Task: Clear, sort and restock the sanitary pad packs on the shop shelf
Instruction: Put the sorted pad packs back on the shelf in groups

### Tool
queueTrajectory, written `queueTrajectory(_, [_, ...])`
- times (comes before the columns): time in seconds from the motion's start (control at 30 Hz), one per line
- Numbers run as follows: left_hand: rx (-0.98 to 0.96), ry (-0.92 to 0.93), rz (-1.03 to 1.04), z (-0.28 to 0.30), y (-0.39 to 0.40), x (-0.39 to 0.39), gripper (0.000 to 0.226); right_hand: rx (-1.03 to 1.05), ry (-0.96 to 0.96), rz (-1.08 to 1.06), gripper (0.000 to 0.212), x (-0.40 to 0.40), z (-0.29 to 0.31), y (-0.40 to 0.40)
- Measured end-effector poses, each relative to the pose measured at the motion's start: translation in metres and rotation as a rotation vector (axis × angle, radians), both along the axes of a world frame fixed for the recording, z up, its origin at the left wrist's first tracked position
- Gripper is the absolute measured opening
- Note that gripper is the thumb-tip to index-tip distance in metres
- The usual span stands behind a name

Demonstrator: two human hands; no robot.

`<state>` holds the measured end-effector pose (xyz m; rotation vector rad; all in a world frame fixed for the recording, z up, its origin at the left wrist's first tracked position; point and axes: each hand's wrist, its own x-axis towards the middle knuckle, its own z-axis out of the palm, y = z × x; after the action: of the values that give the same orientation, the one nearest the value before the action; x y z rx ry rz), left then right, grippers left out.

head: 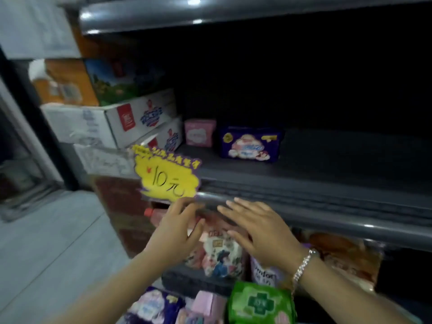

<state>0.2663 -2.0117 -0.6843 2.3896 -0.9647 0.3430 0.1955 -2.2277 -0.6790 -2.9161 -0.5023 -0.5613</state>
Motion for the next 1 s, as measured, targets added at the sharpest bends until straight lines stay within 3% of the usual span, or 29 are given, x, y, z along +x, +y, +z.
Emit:
queueTrajectory(0.2, [0.107,0.026,0.098,-0.073,0.091,0.007,0.042,0.053,0.125,0.106,0.044,0.009,-0.076,0.076])
queueTrajectory(0.4, [0.024,0.276,0.264,-0.164,0.133,0.012,0.052,-0.006,0.421,0.109,0.056,0.038,-0.137,0.123])
queueTrajectory(0.5, [-0.062,0.415,0.376,-0.202,0.137,0.015,0.036,-0.031,0.516,0.173,0.055,0.056,-0.163,0.141])
queueTrajectory(0.63, [-0.107,0.56,0.497,-0.253,0.145,0.013,0.038,-0.094,0.692,0.226,0.056,0.084,-0.192,0.163])
queueTrajectory(0.77, [-0.068,0.669,0.584,-0.294,0.164,0.006,0.048,-0.134,0.946,0.252,0.062,0.119,-0.234,0.185])
queueTrajectory(1.0, [0.092,0.951,0.788,-0.361,0.21,-0.016,0.097,-0.206,1.163,0.216,0.077,0.163,-0.302,0.226])
